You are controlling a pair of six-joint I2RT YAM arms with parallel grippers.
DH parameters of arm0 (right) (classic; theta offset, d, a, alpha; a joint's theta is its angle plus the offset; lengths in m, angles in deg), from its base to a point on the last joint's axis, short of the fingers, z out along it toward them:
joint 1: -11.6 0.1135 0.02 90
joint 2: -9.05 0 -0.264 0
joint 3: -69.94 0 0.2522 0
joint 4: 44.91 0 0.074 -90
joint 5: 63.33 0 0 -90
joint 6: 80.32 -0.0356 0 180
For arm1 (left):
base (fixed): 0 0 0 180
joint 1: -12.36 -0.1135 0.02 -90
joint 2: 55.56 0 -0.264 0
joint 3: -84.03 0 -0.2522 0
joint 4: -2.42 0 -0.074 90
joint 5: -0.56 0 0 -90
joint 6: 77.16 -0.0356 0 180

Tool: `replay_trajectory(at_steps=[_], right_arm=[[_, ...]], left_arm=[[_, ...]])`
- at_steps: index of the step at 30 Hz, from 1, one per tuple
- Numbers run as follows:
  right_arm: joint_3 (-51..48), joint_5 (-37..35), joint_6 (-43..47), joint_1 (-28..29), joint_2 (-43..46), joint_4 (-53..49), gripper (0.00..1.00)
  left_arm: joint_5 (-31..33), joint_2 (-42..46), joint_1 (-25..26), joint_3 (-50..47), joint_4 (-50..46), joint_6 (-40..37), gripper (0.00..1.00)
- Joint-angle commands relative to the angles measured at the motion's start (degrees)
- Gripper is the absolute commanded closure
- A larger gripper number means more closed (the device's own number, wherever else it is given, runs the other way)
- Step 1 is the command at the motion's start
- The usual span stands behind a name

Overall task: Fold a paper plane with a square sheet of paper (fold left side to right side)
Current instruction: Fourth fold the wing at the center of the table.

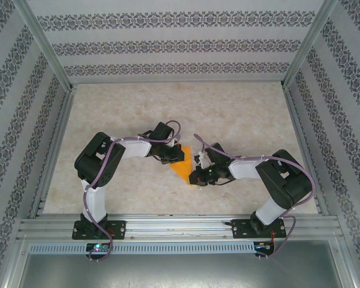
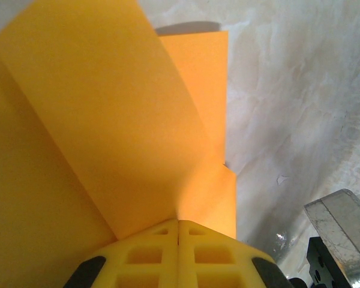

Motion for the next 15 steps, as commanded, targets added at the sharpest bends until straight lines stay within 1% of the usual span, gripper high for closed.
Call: replay_trajectory(at_steps=[1, 8, 12, 15], right_arm=[[-3.79, -1.15, 0.65, 0.95, -0.06, -8.17, 1.0], [-5.51, 0.09, 1.04, 1.03, 3.71, -9.72, 1.0], [-5.14, 1.03, 1.52, 0.72, 7.96, -11.93, 1.0], [-4.58, 3.11, 1.53, -0.64, 12.33, -12.35, 1.0]], left_arm=[[6.13, -2.94, -0.5, -0.64, -5.3, -1.49, 1.0], [6.29, -2.85, -0.5, -0.67, -5.31, -1.41, 1.0], [6.11, -2.76, -0.49, -0.78, -5.14, -1.23, 1.0], [5.94, -2.59, -0.5, -0.78, -5.11, -1.25, 1.0]])
